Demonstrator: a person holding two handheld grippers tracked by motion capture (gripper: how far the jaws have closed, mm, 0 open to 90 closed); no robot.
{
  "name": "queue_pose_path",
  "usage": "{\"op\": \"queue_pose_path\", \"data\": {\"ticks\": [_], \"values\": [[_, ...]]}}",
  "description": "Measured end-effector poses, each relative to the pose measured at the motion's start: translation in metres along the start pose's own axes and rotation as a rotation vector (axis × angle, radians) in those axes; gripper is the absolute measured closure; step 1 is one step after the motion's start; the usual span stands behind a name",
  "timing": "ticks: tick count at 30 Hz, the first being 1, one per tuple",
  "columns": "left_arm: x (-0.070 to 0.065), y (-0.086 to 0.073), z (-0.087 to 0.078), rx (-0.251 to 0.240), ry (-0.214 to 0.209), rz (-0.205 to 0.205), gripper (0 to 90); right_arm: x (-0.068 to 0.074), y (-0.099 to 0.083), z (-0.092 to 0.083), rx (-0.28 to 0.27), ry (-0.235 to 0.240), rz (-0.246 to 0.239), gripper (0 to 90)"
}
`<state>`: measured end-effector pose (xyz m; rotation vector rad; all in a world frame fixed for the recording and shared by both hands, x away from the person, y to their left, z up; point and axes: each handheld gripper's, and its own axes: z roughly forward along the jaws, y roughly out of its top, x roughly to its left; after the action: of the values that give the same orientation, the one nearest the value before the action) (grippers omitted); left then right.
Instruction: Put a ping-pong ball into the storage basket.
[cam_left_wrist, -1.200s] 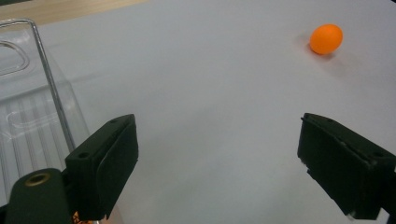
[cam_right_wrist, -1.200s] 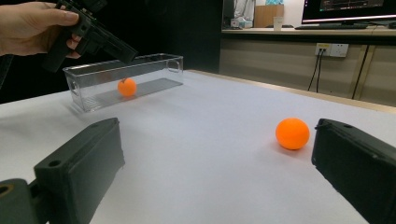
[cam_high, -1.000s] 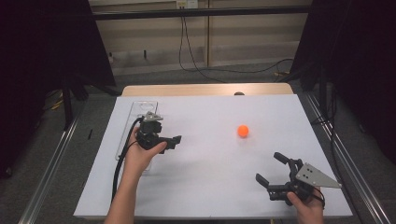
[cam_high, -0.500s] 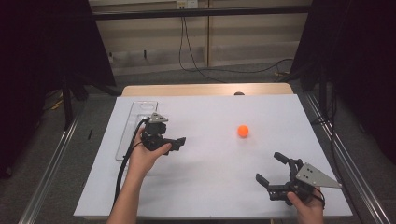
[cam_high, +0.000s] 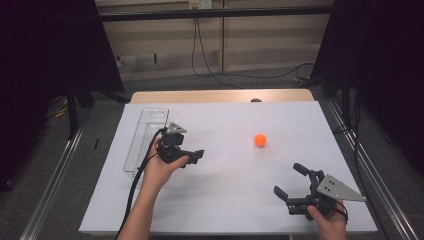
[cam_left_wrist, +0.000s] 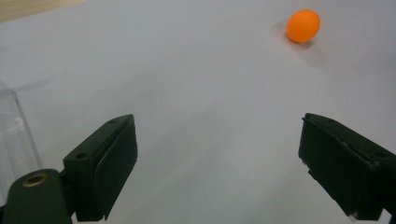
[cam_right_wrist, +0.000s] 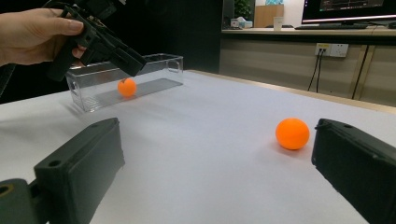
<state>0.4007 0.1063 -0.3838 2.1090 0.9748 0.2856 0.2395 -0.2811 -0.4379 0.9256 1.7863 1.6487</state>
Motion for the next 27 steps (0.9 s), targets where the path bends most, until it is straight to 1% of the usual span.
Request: {"op": "queue_pose_path", "data": {"ticks": [2, 3, 8, 11, 14, 16, 18, 19, 27], "values": [[-0.001, 0.000, 0.001, 0.005, 0.003, 0.003, 11.8, 0.000, 0.000, 0.000, 0.001, 0.000, -0.001, 1.5], [-0.002, 0.000, 0.002, 0.005, 0.000, -0.002, 11.7, 0.000, 0.000, 0.000, 0.002, -0.001, 0.000, 1.5], [-0.006, 0.000, 0.005, 0.006, -0.009, 0.001, 11.6, 0.000, 0.000, 0.000, 0.002, -0.001, -0.001, 1.5], [-0.008, 0.000, 0.007, 0.013, -0.009, 0.014, 11.5, 0.000, 0.000, 0.000, 0.002, -0.001, 0.000, 1.5], [-0.010, -0.001, 0.010, 0.018, -0.014, 0.011, 11.5, 0.000, 0.000, 0.000, 0.001, 0.001, -0.001, 1.5], [-0.011, -0.001, 0.011, 0.021, -0.016, 0.019, 11.5, 0.000, 0.000, 0.000, 0.001, 0.000, -0.001, 1.5], [-0.012, -0.001, 0.012, 0.018, -0.019, 0.013, 11.5, 0.000, 0.000, 0.000, 0.000, 0.000, -0.002, 1.5], [-0.012, -0.001, 0.012, 0.020, -0.018, 0.018, 11.5, 0.000, 0.000, 0.000, -0.001, 0.001, -0.004, 1.5], [-0.013, -0.001, 0.015, 0.021, -0.021, 0.018, 11.2, 0.000, 0.000, 0.000, -0.001, 0.001, -0.004, 1.5]]}}
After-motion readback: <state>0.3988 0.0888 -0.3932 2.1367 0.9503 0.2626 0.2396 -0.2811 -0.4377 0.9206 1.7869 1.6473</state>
